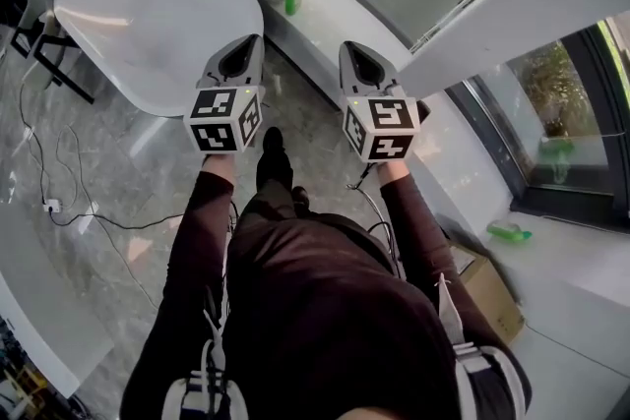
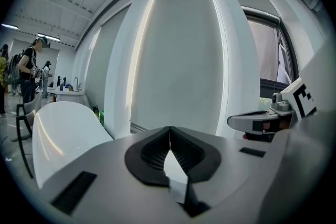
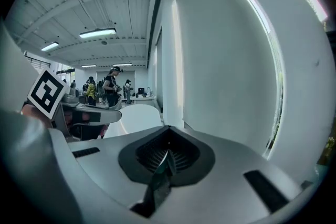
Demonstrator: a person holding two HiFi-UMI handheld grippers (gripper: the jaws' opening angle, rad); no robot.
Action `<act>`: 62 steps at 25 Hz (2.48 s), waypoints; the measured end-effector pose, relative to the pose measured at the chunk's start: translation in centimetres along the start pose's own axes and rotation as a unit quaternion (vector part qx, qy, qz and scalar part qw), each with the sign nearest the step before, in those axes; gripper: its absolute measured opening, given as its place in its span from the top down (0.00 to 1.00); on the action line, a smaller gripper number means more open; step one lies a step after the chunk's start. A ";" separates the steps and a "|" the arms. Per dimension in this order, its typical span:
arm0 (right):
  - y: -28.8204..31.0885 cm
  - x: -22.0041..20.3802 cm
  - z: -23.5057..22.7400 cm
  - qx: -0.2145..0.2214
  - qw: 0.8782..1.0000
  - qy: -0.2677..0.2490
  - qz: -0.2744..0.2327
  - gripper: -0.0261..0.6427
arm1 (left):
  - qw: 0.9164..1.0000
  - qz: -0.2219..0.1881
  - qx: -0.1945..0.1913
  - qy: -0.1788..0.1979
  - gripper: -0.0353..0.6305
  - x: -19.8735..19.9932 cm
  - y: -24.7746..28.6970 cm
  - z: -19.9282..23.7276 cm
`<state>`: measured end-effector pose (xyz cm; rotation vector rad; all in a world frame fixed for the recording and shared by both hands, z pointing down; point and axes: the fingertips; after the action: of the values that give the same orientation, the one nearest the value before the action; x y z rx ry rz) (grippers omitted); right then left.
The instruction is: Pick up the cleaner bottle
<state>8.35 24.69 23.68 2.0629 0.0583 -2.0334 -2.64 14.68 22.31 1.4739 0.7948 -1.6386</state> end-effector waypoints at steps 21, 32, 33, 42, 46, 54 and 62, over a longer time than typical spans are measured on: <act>15.0 -1.9 -4.3 -0.039 0.997 0.008 0.062 0.96 | 0.997 0.061 -0.036 -0.012 0.92 -3.4 14.0 8.5; 19.9 -3.1 -5.5 -0.057 0.994 0.007 0.089 0.96 | 0.993 0.097 -0.059 -0.019 0.80 -6.7 19.1 11.1; 20.2 -3.2 -5.7 -0.059 0.994 0.008 0.091 0.96 | 0.993 0.100 -0.061 -0.020 0.79 -6.9 19.4 11.2; 22.6 -4.2 -6.1 -0.070 0.992 0.014 0.106 0.96 | 0.989 0.127 -0.074 -0.019 0.70 -8.7 22.0 12.1; 23.4 -5.5 -7.0 -0.067 0.991 0.009 0.114 0.96 | 0.987 0.144 -0.077 -0.014 0.66 -11.1 23.4 11.8; 26.0 -9.4 -8.8 -0.060 0.990 0.010 0.131 0.96 | 0.982 0.176 -0.061 -0.007 0.63 -17.0 26.6 12.2; 28.9 -13.8 -10.9 -0.043 0.987 0.013 0.153 0.96 | 0.979 0.201 -0.047 0.002 0.58 -22.7 30.5 12.3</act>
<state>24.38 0.79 41.51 1.9109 -0.1546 -1.7867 18.07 -7.94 47.91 1.4594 0.5256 -1.2771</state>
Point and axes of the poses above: the fingertips, and each gripper's own axes: y forward along the fingers, z to its left, x out of its top, and after that the axes turned 6 degrees about -z, right-handed
